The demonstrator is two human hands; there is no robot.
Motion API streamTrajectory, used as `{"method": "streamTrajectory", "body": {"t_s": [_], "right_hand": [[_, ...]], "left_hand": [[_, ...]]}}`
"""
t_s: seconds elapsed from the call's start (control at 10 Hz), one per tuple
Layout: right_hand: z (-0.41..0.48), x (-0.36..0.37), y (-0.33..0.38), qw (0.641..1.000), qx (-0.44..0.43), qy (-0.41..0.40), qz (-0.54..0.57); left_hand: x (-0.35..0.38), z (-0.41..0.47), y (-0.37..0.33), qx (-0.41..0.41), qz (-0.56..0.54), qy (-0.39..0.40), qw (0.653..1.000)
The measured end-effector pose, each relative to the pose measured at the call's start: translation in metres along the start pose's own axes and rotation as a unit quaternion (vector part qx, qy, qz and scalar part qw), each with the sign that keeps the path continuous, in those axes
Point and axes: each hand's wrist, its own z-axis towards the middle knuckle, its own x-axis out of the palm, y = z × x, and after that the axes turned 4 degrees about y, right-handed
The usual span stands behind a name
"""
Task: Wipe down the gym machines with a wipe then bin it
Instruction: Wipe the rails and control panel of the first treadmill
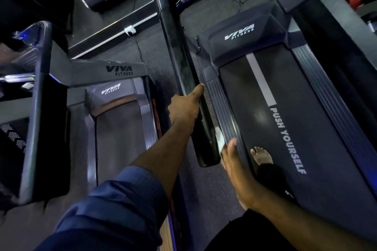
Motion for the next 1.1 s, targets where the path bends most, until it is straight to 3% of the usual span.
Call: {"method": "streamTrajectory", "body": {"t_s": [0.1,0.2,0.4,0.6,0.7,0.9,1.1], "right_hand": [[-0.047,0.02,-0.012,0.999,-0.03,-0.013,0.029],[-0.027,0.034,0.009,0.979,0.022,-0.022,0.201],[-0.046,0.036,0.033,0.916,0.039,-0.038,0.397],[-0.002,0.025,0.033,0.868,0.113,-0.072,0.477],[0.005,0.02,0.028,0.867,0.119,-0.09,0.476],[0.023,0.02,0.033,0.905,0.142,-0.085,0.392],[0.053,0.001,0.034,0.953,0.187,-0.073,0.228]], "left_hand": [[-0.001,0.0,0.0,-0.002,0.004,0.001,1.0],[-0.001,-0.001,0.0,0.002,0.012,-0.006,1.0],[-0.003,-0.003,-0.001,-0.002,0.011,0.003,1.0],[0.0,-0.001,0.003,0.005,0.005,0.001,1.0],[0.001,-0.001,0.003,0.008,0.009,-0.004,1.0],[-0.001,-0.001,0.0,0.003,0.025,-0.014,1.0],[-0.001,0.003,0.001,0.0,0.022,-0.005,1.0]]}}
